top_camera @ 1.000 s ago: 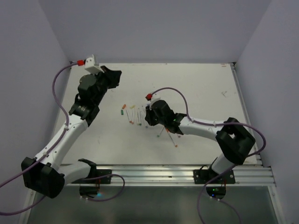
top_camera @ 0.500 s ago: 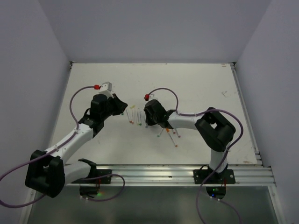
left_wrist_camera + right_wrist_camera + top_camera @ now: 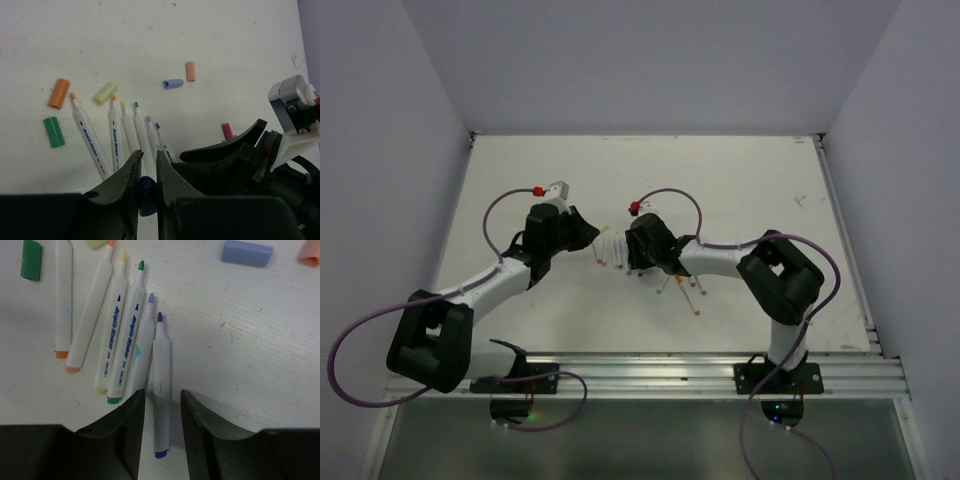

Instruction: Open the pen caps

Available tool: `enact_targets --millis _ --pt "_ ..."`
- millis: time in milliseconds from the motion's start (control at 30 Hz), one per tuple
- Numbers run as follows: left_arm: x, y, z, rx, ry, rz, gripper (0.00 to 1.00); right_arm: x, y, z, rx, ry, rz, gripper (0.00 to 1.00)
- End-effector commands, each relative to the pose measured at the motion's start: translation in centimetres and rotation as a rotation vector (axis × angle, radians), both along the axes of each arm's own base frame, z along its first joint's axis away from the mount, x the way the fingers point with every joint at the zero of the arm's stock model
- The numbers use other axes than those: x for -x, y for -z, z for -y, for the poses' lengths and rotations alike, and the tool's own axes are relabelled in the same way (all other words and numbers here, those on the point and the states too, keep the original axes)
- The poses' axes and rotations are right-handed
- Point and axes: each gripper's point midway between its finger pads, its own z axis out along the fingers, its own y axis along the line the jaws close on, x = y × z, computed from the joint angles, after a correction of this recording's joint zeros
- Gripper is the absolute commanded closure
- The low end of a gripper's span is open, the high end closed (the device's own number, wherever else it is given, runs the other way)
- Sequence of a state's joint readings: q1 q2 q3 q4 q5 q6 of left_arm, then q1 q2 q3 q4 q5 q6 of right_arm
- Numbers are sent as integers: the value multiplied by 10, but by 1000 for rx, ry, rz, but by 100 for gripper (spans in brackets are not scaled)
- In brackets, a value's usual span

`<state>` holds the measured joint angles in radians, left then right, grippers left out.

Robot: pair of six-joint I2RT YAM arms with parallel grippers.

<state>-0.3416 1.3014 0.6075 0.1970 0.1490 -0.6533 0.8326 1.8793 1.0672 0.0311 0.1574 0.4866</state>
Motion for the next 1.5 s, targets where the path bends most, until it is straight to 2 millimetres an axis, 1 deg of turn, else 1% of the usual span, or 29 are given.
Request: enact_targets --millis 0,33,67,100,133,200,233,300,333,367,400,467,533,567,600,633,700,767,800,833,933,1000,1100,1200,1233,1300,1367,1400,1467 --pt "-13 -6 2 25 -11 50 100 -4 -15 -4 -48 12 27 61" --pt "-15 -4 1 21 -18 48 100 -3 -16 -3 -48 15 29 61" --pt "-17 3 1 13 -23 35 100 -3 -17 -1 -43 20 30 61" --pt "-21 2 1 16 -28 45 100 -3 -20 1 -39 25 41 61" --pt "-23 5 0 9 -39 44 100 -5 -28 3 -42 28 56 61" --pt "-29 13 1 6 -44 42 100 -5 -33 10 -24 39 74 60" --pt "-31 16 1 6 -48 38 100 -6 -44 12 -27 37 98 60" --pt "-35 24 3 5 -48 37 100 -4 -48 21 -3 45 113 58" --pt "-37 26 2 4 -57 36 100 -7 -53 26 10 58 137 56" --pt "-40 29 3 7 -56 39 99 -2 -57 34 27 63 142 54" --pt "-42 31 3 2 -60 41 98 -3 -61 40 34 76 158 53" --pt "-45 36 4 0 -61 42 93 1 -70 52 46 87 181 50" --pt "-46 41 4 -6 -62 38 89 2 -74 62 67 106 200 49" --pt "-49 40 4 -4 -63 44 87 6 -77 70 76 114 203 48" --pt "-49 42 4 -5 -63 43 86 6 -78 75 80 125 207 48" --pt "-50 44 5 -9 -60 40 83 11 -74 82 95 126 199 48" --pt "-51 45 5 -12 -58 46 79 12 -78 92 92 147 206 48" --pt "-52 47 5 -15 -56 45 77 16 -72 102 106 160 198 48" --pt "-52 48 4 -19 -61 46 76 16 -74 106 100 170 202 48" --pt "-52 50 4 -19 -60 43 74 19 -69 112 112 179 190 48" --pt "-52 49 4 -22 -61 48 69 23 -66 122 124 193 182 47" --pt "-52 49 4 -22 -61 48 68 22 -65 127 130 204 178 47" --pt "-53 47 4 -22 -61 49 66 23 -64 137 139 219 166 47" --pt "-52 38 4 -13 -61 63 62 22 -67 150 153 250 164 47" --pt "-53 28 4 -4 -64 81 60 24 -65 155 169 256 153 47" --pt "-52 19 4 2 -66 88 57 22 -65 166 180 282 142 48" --pt "-50 1 4 12 -65 107 52 25 -61 173 202 286 116 50" --pt "-49 -5 3 11 -67 116 44 25 -59 178 207 297 104 50" --pt "-45 -23 1 13 -69 134 35 29 -51 180 212 284 65 52"
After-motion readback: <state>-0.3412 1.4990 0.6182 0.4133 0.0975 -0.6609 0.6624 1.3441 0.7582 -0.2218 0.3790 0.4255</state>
